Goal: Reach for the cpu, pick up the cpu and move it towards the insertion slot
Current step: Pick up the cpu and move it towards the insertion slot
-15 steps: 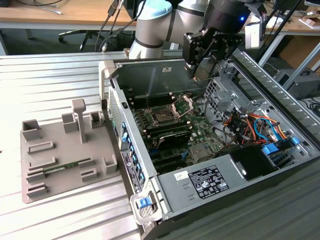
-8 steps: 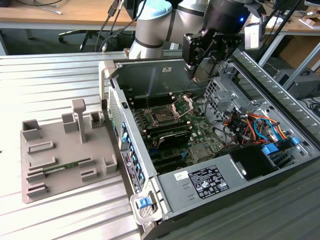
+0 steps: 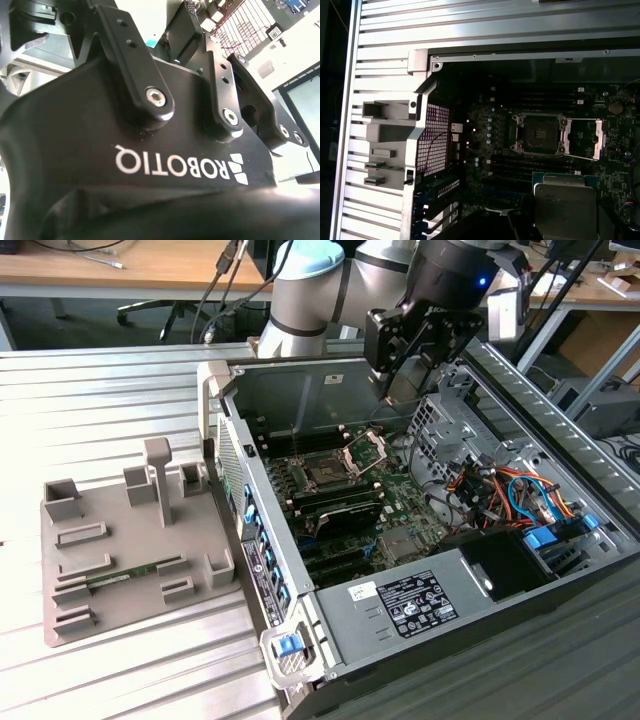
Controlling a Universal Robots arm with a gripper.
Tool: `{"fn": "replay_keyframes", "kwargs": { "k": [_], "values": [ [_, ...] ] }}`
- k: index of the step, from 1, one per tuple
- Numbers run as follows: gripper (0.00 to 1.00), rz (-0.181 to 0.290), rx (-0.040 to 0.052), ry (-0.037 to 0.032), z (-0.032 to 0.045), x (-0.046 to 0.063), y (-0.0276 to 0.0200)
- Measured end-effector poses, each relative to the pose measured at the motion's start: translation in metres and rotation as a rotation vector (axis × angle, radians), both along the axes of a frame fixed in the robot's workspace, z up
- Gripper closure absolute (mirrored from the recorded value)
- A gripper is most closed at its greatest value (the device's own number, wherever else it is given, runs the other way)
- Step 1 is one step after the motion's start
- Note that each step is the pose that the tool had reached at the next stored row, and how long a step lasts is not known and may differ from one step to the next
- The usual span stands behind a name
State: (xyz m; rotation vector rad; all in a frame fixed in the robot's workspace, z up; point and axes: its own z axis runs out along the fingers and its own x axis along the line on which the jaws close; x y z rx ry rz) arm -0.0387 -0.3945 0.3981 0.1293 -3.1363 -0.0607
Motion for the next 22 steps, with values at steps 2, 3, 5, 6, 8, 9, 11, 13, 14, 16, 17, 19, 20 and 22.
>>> {"fn": "replay_keyframes", "kwargs": {
  "k": [2,3,5,6,8,9,11,13,14,16,17,19,20,22],
  "values": [
    [0.45,0.0,0.0,0.0,-0.0005,0.0,0.0],
    [0.45,0.0,0.0,0.0,-0.0008,0.0,0.0],
    [0.45,0.0,0.0,0.0,-0.0013,0.0,0.0],
    [0.45,0.0,0.0,0.0,-0.0017,0.0,0.0],
    [0.45,0.0,0.0,0.0,-0.0025,0.0,0.0],
    [0.45,0.0,0.0001,0.0,-0.0028,0.0,0.0],
    [0.45,0.0,0.0,0.0,-0.0033,0.0,0.0],
    [0.45,0.0,0.0,0.0,-0.0037,0.0,0.0],
    [0.45,0.0,0.0001,0.0,-0.004,0.0,0.0],
    [0.45,0.0,0.0,0.0,-0.0046,0.0,0.0],
    [0.45,0.0,0.0001,-0.0001,-0.0049,0.0,0.0],
    [0.45,0.0,0.0,0.0,-0.0054,0.0,0.0],
    [0.45,0.0,0.0001,-0.0001,-0.0058,0.0,0.0],
    [0.45,0.0,0.0,0.0,-0.0062,0.0,0.0]
  ]
}}
